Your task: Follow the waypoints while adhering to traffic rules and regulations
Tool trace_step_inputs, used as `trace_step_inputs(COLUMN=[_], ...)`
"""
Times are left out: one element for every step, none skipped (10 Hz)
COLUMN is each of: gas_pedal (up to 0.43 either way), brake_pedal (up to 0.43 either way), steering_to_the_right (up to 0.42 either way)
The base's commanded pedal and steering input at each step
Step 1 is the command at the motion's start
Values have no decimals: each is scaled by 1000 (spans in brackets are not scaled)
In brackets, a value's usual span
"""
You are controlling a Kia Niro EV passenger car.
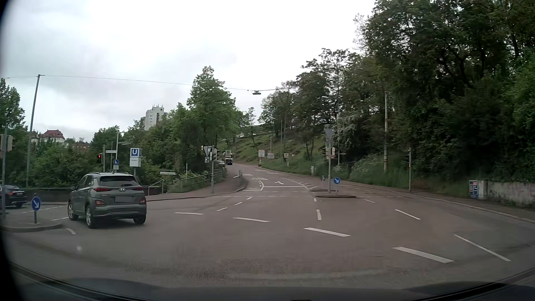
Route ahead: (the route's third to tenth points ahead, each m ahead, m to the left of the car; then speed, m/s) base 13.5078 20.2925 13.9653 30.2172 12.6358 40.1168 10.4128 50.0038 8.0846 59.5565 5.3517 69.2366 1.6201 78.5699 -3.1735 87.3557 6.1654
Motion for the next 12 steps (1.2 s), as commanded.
trace_step_inputs(gas_pedal=[0, 0, 20, 20, 20, 20, 28, 39, 47, 59, 67, 79], brake_pedal=[0, 0, 0, 0, 0, 0, 0, 0, 0, 0, 0, 0], steering_to_the_right=[-233, -239, -245, -259, -275, -290, -303, -310, -311, -311, -311, -311])
